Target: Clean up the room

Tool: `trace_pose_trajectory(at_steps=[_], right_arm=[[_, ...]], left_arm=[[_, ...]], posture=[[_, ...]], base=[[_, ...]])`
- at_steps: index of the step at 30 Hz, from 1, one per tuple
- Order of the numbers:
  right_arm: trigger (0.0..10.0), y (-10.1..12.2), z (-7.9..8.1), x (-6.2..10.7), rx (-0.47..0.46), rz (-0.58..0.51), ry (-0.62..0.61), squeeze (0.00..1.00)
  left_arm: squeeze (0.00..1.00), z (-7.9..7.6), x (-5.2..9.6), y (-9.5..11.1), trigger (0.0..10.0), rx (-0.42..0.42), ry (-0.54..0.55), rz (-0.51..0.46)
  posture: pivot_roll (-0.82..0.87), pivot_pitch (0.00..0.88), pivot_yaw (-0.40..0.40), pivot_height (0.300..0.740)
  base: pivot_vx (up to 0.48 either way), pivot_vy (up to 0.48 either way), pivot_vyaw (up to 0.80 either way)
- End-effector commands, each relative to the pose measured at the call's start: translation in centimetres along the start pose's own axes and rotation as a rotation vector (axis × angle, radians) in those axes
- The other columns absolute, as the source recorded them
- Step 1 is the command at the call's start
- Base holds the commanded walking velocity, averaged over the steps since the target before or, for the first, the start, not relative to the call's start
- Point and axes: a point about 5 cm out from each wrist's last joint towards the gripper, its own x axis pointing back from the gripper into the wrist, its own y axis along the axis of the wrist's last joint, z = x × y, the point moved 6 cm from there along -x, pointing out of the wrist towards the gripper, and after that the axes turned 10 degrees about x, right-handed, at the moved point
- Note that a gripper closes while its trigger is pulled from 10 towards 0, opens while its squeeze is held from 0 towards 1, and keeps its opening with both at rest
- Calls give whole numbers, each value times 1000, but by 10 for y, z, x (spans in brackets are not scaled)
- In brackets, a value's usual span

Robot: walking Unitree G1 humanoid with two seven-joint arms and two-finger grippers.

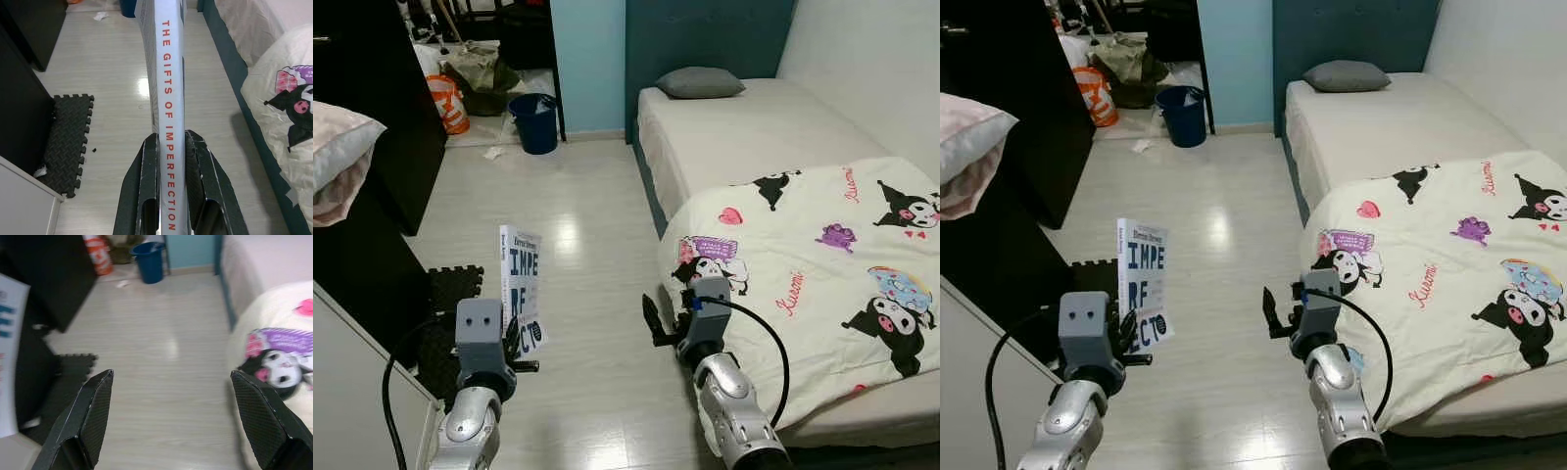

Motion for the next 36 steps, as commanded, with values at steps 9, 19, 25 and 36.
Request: trace_pose_trajectory(at_steps=[9, 19, 25, 36], right_arm=[[10000, -1, -12, 1, 13, -2, -45, 0], [10000, -2, -5, 1, 2, -8, -24, 0], [10000, -2, -4, 1, -2, -11, -20, 0], [10000, -1, -2, 1, -7, -14, -12, 0]], left_arm=[[0, 7, -1, 7, 10000, 7, 31, -51], [0, 9, 0, 8, 10000, 9, 39, -60], [0, 10, 1, 9, 10000, 10, 42, -65], [0, 11, 2, 9, 10000, 8, 44, -65]], posture=[[62, 138, 0, 740], [64, 140, -4, 740], [65, 142, -3, 740], [67, 145, -2, 740]], base=[[316, 0, 0], [345, 0, 0], [345, 0, 0], [345, 0, 0]])
